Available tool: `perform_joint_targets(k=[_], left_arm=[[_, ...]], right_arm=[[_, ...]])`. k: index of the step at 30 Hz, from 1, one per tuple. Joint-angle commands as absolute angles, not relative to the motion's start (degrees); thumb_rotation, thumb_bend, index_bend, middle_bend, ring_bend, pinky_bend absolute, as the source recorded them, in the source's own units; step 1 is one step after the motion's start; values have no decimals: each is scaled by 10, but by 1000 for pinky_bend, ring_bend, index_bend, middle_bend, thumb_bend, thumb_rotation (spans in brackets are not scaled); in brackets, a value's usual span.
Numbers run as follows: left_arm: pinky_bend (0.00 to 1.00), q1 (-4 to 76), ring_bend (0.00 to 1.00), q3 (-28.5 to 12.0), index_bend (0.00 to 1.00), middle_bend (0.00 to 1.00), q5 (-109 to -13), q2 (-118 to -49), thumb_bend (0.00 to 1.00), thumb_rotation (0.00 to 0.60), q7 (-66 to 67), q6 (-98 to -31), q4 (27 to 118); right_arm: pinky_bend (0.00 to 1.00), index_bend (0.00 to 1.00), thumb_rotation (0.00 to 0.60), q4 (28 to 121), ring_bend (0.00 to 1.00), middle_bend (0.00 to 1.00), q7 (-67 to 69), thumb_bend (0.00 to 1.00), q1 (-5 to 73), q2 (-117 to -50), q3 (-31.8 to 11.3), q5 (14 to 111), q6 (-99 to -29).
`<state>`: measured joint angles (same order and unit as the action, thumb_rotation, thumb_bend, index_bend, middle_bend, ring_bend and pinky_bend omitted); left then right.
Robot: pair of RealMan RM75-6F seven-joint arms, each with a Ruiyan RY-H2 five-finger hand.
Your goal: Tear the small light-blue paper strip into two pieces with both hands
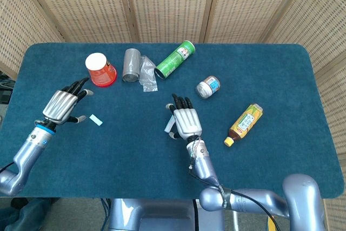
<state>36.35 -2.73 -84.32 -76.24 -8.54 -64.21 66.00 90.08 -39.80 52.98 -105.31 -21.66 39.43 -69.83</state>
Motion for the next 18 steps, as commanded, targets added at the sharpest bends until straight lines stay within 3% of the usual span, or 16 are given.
perform_joint_targets(k=[1,5,9,13,18], left_arm=[[189,342,4,-33,170,0,-834,-736,0,600,-81,-666,694],[150,321,0,-36,131,0,-830,-716,0,600,-84,-694,720],[63,276,0,-32,26,0,-819,-685,0,600,-74,-741,758],[0,227,0,-30,0,0,-813,-673,0,600,-92,-797,780],[0,172,0,-26,0,0,-797,-675,0,600,-63,-851,787]], right_arm=[[0,110,600,931,0,0,-388,0,512,-1025,-207,424,-715],[0,107,600,957,0,0,-373,0,492,-993,-194,463,-733],[0,107,600,968,0,0,-273,0,438,-899,-137,594,-727],[0,107,600,899,0,0,-149,0,389,-815,-85,719,-733],[0,107,600,763,0,0,20,0,334,-781,-40,824,-789]])
